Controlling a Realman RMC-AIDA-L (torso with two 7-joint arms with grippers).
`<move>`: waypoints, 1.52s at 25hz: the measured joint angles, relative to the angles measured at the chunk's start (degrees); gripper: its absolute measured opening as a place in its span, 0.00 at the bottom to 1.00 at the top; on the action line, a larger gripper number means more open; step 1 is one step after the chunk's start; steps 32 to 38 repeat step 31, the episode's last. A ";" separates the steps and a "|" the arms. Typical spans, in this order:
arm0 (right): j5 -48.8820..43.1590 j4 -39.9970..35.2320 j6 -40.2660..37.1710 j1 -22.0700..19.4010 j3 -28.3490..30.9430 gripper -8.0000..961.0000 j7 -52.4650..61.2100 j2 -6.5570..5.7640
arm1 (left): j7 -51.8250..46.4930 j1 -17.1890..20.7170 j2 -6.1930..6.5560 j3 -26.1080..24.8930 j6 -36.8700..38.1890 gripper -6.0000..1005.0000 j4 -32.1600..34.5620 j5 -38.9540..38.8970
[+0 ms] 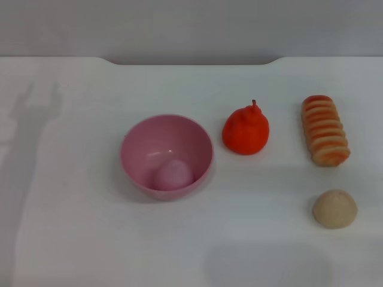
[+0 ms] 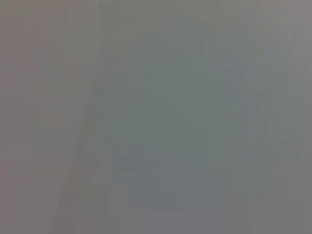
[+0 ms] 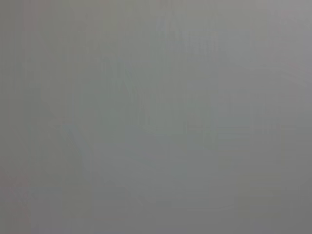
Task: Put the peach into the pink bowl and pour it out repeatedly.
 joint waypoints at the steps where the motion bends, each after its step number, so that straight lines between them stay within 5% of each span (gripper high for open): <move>1: 0.00 0.20 0.12 0.24 0.02 0.45 -0.76 0.00 | -0.01 0.28 0.00 0.16 0.27 0.57 -0.09 -0.01; 23: -0.28 3.56 4.45 4.60 -0.09 0.45 -9.84 -0.03 | -0.68 -1.15 0.17 6.63 0.81 0.57 -0.38 -0.20; 38: 0.09 3.59 4.39 5.30 0.45 0.45 -9.31 -0.45 | -0.78 -1.71 0.14 6.50 0.92 0.57 -0.03 -0.39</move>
